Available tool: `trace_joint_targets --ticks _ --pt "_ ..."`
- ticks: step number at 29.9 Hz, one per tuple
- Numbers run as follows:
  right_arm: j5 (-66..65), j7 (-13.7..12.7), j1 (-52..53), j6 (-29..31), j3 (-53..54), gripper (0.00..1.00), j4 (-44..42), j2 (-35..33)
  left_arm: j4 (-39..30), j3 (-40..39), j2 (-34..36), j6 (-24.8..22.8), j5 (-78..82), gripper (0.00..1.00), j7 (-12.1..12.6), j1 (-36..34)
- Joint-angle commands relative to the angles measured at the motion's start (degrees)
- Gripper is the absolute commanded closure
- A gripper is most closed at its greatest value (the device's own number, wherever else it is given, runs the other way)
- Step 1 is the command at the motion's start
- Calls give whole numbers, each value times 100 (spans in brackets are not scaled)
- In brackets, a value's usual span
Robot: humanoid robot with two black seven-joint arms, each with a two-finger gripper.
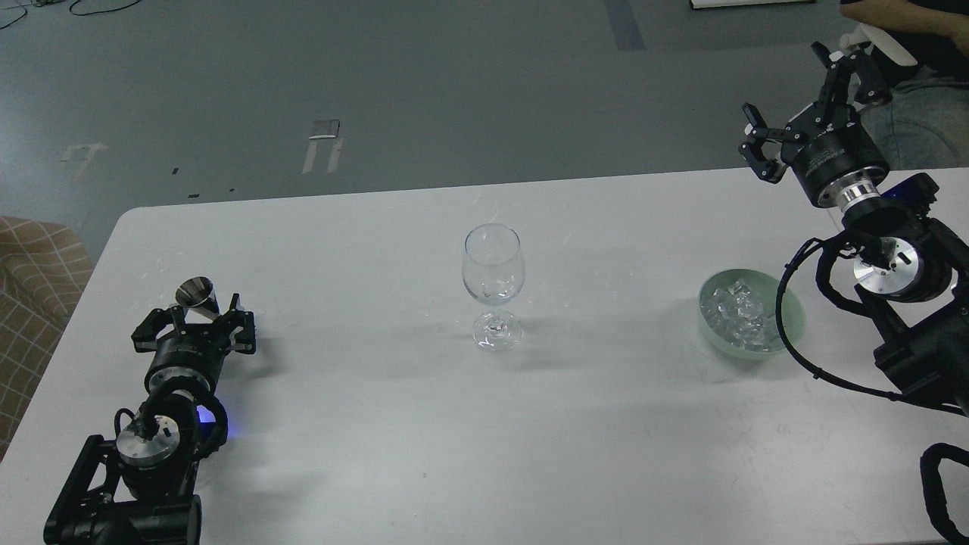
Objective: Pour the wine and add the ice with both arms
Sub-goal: 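Close the left gripper on the metal jigger, then lift the jigger upright with the left gripper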
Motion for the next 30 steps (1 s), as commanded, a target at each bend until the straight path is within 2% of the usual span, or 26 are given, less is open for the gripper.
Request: trace_joint_targets --ticks 1,11,18,21,24,28,30 --pt "0 0 -1 0 2 0 -5 0 6 0 -21 0 0 41 0 -4" --pt "0 0 -1 0 2 0 -5 0 6 0 -56 -18 0 47 -8 23" --pt "0 0 -1 0 2 0 3 0 6 0 -74 -70 0 55 -8 67" --pt "0 0 -1 -17 2 0 3 0 6 0 -109 -70 0 57 -70 67" --pt "0 0 -1 -44 2 0 3 0 6 96 -162 -71 -8 61 -202 58" --pt "0 0 -1 -44 2 0 12 0 6 158 -171 -71 -8 69 -202 49" --pt "0 0 -10 -44 2 0 12 0 -3 158 -171 -88 -17 77 -193 58"
